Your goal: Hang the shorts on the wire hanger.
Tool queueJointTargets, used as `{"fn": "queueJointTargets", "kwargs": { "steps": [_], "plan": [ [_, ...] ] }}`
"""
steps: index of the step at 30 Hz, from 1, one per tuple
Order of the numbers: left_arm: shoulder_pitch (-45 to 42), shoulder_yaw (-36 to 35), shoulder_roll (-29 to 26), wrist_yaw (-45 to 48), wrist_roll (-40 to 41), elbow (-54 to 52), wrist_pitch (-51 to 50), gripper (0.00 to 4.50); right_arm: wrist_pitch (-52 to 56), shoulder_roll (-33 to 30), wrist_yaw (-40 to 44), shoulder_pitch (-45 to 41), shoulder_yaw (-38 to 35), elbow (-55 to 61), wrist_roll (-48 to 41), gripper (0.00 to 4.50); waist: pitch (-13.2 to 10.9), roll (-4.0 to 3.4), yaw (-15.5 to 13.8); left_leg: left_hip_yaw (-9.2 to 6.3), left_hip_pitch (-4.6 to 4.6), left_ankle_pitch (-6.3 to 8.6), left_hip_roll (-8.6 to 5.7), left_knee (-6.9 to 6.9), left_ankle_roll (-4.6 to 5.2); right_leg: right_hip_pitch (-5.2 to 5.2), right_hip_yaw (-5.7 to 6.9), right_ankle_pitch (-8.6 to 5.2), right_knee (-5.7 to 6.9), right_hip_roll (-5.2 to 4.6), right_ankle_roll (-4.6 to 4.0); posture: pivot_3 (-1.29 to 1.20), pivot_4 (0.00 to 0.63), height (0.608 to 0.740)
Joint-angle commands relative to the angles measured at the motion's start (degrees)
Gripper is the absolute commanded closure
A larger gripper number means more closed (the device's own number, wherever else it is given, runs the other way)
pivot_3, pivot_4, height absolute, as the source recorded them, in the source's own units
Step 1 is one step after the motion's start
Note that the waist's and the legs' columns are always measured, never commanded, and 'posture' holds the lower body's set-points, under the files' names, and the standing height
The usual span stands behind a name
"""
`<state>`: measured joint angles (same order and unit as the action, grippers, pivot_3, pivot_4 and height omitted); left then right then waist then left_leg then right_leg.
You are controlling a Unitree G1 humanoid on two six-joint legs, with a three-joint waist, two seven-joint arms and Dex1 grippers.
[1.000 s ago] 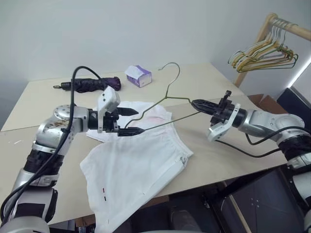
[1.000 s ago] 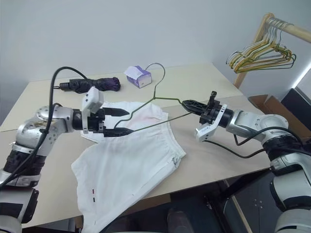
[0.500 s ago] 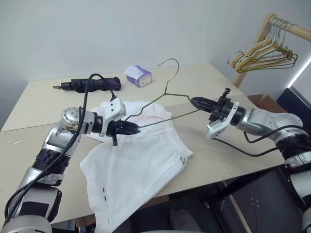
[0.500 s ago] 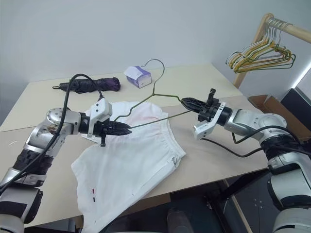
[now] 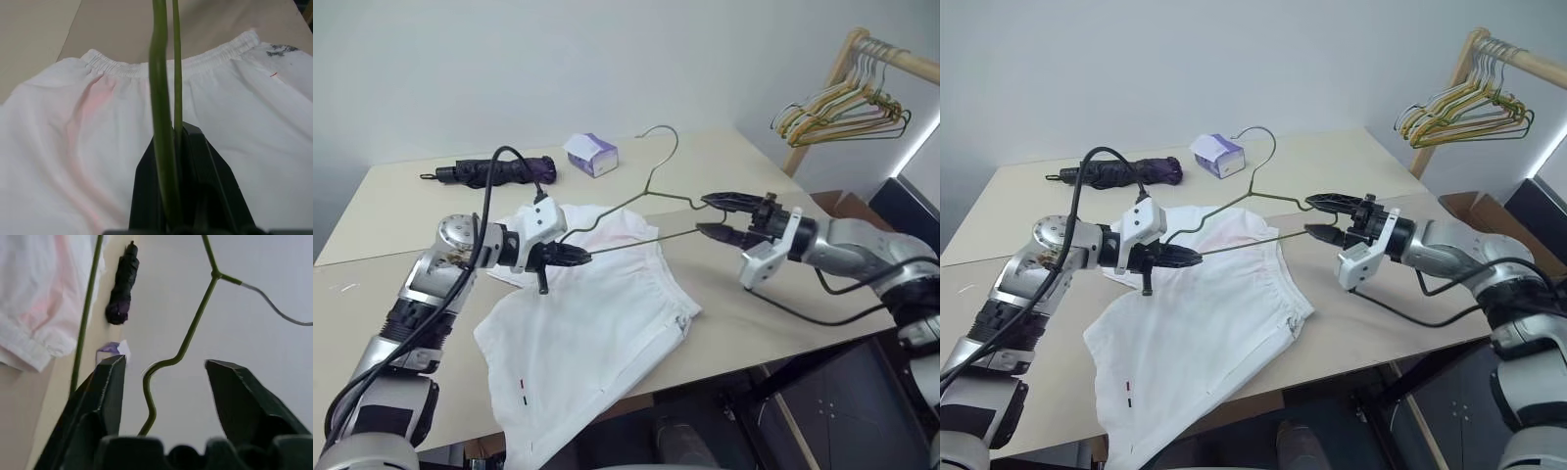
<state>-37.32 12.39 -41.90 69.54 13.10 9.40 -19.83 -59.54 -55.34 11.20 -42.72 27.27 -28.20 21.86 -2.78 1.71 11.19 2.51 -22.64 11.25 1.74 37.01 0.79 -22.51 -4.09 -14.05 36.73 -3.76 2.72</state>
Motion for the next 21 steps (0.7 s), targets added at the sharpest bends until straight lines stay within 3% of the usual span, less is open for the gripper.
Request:
{"fn": "queueJointTargets", "kwargs": {
  "steps": [1,3,5,10,14,17,21],
  "plan": [
    [0.5,-0.6,-2.5,1.9,-4.1,0.8,12.7,4.50,18.2,-3.0,23.0,4.5,-0.5,12.4,-29.0,0.11,0.0,0.02,0.1,-0.05,0.17,0.01,0.01,0.00,0.01,0.21,0.02,0.00,-0.04,0.00,0.00,-0.12,0.000,0.740],
    [1.3,0.2,-3.4,2.5,-7.0,2.9,22.0,4.50,34.8,-4.7,33.1,6.6,-2.5,18.6,-39.5,0.02,0.0,0.01,0.3,-0.05,0.38,0.02,0.08,-0.02,0.01,0.40,-0.02,0.00,0.00,-0.11,0.00,-0.11,0.000,0.740],
    [1.5,-0.2,-3.2,3.6,-7.0,4.1,25.1,4.50,46.1,-6.1,40.3,6.7,-3.8,21.6,-43.5,0.02,0.0,0.01,0.3,-0.03,0.51,0.01,0.08,0.00,0.02,0.51,-0.03,0.04,0.05,-0.25,0.02,-0.11,0.000,0.740],
    [1.6,-0.8,-2.3,4.0,-6.7,3.7,26.3,4.50,60.8,-4.9,52.2,4.3,-4.1,23.5,-43.0,0.02,0.0,-0.01,-0.1,0.11,0.55,-0.02,0.04,0.01,0.06,0.48,0.04,0.00,-0.01,-0.46,0.11,-0.10,0.000,0.740],
    [1.4,-1.1,-1.8,4.0,-6.6,3.3,26.3,4.50,67.0,-1.0,54.1,1.4,-3.5,22.4,-37.4,0.02,0.0,-0.01,-0.8,0.16,0.30,-0.01,0.03,0.00,0.06,0.15,0.06,0.04,0.04,-0.39,0.18,-0.09,0.000,0.740],
    [1.4,-1.2,-1.7,4.1,-6.7,3.1,26.3,4.50,71.5,2.1,55.0,0.1,-4.7,22.6,-36.6,0.63,0.0,-0.01,-1.6,0.20,0.16,-0.02,0.03,0.00,0.06,-0.02,0.05,0.04,0.09,-0.28,0.18,-0.09,0.000,0.740],
    [1.5,-1.3,-1.8,4.3,-6.6,3.1,26.4,4.50,73.5,4.3,55.7,-0.6,-4.6,22.8,-33.2,2.04,0.0,-0.01,-2.7,0.36,0.12,-0.02,0.02,0.01,0.05,-0.04,0.05,0.03,0.08,-0.24,0.20,-0.08,0.000,0.740]
  ]
}}
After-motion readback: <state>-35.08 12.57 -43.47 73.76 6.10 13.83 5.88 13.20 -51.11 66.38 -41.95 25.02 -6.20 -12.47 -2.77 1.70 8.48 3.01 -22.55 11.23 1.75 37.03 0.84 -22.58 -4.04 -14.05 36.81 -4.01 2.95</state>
